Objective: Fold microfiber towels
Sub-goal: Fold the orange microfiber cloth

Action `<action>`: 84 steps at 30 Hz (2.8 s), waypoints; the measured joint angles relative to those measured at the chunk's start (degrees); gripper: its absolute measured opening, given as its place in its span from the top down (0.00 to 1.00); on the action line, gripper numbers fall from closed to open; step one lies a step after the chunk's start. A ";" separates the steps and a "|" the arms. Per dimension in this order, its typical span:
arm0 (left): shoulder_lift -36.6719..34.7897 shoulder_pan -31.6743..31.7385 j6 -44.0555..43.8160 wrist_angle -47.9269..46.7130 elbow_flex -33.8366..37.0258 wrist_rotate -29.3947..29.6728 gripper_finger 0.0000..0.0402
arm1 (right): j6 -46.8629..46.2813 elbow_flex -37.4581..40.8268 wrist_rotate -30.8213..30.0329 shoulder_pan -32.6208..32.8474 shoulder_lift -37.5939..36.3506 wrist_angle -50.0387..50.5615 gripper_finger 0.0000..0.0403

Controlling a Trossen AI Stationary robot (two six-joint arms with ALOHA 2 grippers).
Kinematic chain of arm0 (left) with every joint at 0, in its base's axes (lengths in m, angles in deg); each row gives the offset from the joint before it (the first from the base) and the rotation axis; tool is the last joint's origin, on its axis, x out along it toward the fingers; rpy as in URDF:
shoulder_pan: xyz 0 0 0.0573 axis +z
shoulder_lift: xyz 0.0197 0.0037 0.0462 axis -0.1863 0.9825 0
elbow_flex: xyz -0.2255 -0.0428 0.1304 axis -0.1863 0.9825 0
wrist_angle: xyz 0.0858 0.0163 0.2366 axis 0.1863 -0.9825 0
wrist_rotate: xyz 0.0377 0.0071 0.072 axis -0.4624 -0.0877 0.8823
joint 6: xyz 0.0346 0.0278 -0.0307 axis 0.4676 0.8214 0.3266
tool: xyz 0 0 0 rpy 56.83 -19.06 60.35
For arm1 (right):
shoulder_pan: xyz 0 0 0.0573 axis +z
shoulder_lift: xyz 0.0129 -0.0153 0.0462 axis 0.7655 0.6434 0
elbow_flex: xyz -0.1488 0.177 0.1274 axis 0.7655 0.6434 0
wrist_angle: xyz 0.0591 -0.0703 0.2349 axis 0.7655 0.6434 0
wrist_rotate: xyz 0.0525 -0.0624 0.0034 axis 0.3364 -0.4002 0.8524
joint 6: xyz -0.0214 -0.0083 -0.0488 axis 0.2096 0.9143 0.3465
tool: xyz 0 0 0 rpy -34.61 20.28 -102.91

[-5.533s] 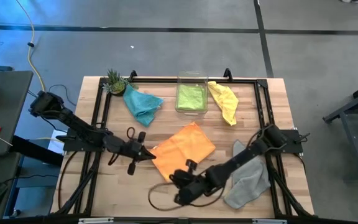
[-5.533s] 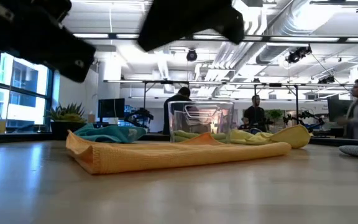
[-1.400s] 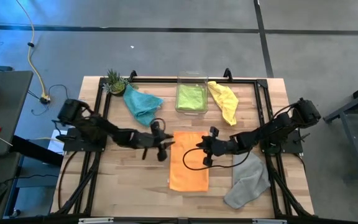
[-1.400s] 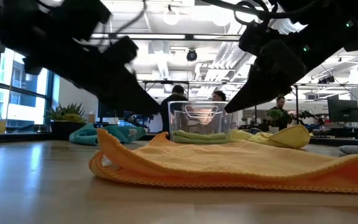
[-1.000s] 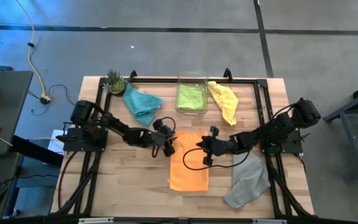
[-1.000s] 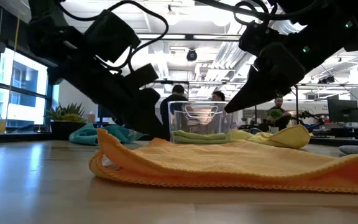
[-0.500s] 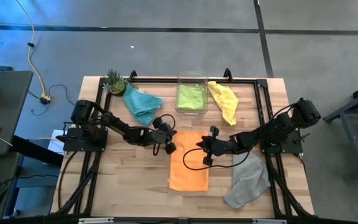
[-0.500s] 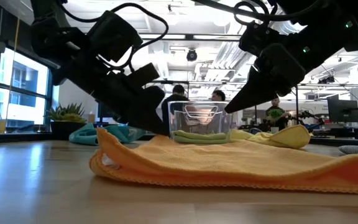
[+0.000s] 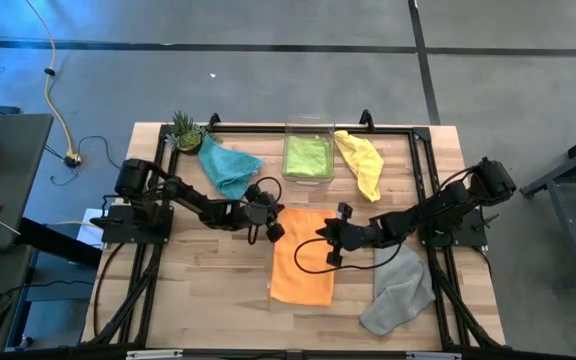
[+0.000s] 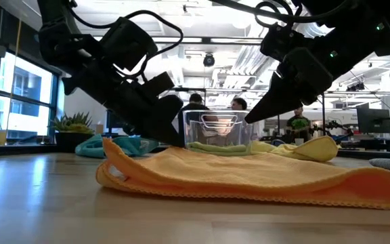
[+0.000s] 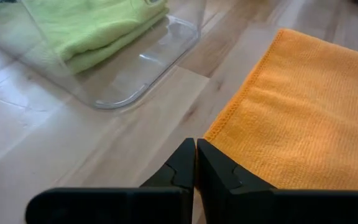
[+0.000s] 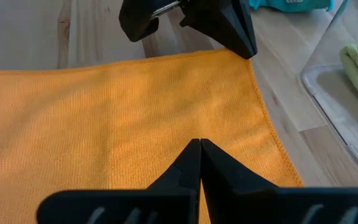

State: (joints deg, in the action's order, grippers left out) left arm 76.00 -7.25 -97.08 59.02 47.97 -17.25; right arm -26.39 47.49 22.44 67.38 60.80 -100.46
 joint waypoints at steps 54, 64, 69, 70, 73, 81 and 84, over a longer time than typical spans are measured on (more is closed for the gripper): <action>-11.32 -37.54 10.45 -31.60 -14.52 -8.66 0.62 | -12.11 -9.97 -14.08 23.04 -0.02 18.44 0.51; -2.93 -38.10 8.70 -36.69 -23.00 -9.34 0.48 | -13.59 -9.97 -14.40 25.94 0.02 19.31 0.50; -0.59 -38.26 8.76 -36.91 -25.90 -9.07 0.44 | -13.25 -9.93 -14.27 26.12 0.02 20.74 0.50; -0.23 -38.27 9.17 -37.20 -26.12 -8.90 0.44 | -13.25 -9.92 -14.25 26.12 0.02 20.74 0.50; 1.69 -38.27 9.58 -37.18 -27.55 -8.70 0.42 | -13.28 -9.92 -14.23 26.10 0.02 21.15 0.50; 3.58 -38.23 10.53 -36.48 -28.51 -8.27 0.41 | -13.38 -9.90 -14.22 26.51 0.02 21.44 0.50; 4.34 -38.11 13.54 -36.96 -28.55 -5.63 0.41 | -13.27 -9.90 -14.05 26.51 0.02 21.55 0.50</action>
State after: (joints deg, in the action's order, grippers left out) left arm 80.34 -45.36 -83.54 22.06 19.43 -22.88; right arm -39.66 37.59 8.39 93.89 60.82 -78.91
